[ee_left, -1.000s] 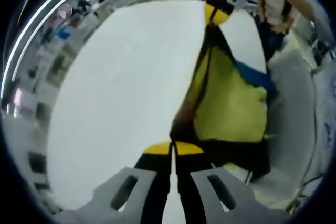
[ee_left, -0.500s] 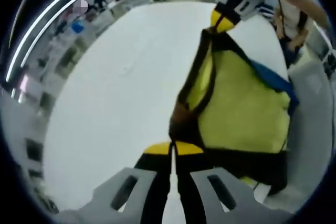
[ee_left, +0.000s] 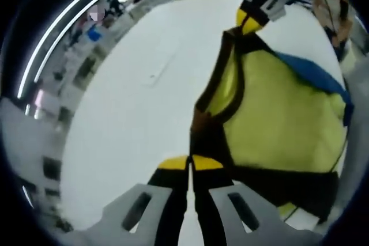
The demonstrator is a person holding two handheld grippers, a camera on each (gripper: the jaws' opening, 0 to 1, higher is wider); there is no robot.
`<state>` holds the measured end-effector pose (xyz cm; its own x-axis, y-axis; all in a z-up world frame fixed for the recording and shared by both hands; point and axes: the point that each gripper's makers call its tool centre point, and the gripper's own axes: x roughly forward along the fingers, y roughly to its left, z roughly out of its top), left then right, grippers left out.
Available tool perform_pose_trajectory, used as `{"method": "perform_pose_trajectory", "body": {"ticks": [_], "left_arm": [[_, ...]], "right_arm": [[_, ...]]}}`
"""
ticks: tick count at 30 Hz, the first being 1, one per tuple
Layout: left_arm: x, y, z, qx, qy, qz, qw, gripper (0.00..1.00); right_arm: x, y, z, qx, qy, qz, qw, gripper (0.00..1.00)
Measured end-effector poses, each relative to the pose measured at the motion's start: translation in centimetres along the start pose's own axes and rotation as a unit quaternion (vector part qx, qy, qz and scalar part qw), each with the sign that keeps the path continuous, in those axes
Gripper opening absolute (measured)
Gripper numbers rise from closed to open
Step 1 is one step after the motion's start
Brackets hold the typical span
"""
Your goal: Fold the garment on the visible template until the final outline fits inside the template.
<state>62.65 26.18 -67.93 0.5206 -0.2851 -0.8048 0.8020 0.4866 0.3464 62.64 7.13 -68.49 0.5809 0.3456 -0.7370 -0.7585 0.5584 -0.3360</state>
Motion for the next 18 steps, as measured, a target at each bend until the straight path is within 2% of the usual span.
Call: {"method": "perform_pose_trajectory", "body": {"ticks": [4,7,9,11,12,13,18], "left_arm": [[1.1,0.0,0.2,0.004,-0.008,0.017,0.9998,0.00],[2.1,0.6,0.0,-0.008,-0.007,0.025,0.9996,0.00],[2.6,0.4,-0.5,-0.011,-0.004,0.021,0.9997,0.00],[2.8,0.1,-0.8,-0.006,-0.005,0.020,0.9998,0.00],[3.0,-0.7,-0.8,-0.027,-0.008,0.000,0.9996,0.00],[3.1,-0.9,-0.8,-0.029,-0.009,-0.004,0.9995,0.00],[3.3,-1.6,-1.2,-0.026,-0.003,-0.007,0.9996,0.00]], "right_arm": [[1.5,-0.5,-0.6,0.008,-0.002,-0.012,0.9999,0.01],[2.3,-0.8,-0.9,0.029,-0.005,-0.018,0.9994,0.01],[2.4,-0.8,-1.0,0.038,-0.010,-0.020,0.9990,0.01],[2.9,-0.3,-1.3,0.060,-0.004,-0.004,0.9982,0.02],[2.9,-0.4,-1.3,0.053,-0.005,-0.008,0.9985,0.02],[2.9,-0.4,-1.3,0.053,-0.005,-0.009,0.9986,0.02],[3.0,-0.4,-1.3,0.032,-0.004,-0.008,0.9994,0.17]]}}
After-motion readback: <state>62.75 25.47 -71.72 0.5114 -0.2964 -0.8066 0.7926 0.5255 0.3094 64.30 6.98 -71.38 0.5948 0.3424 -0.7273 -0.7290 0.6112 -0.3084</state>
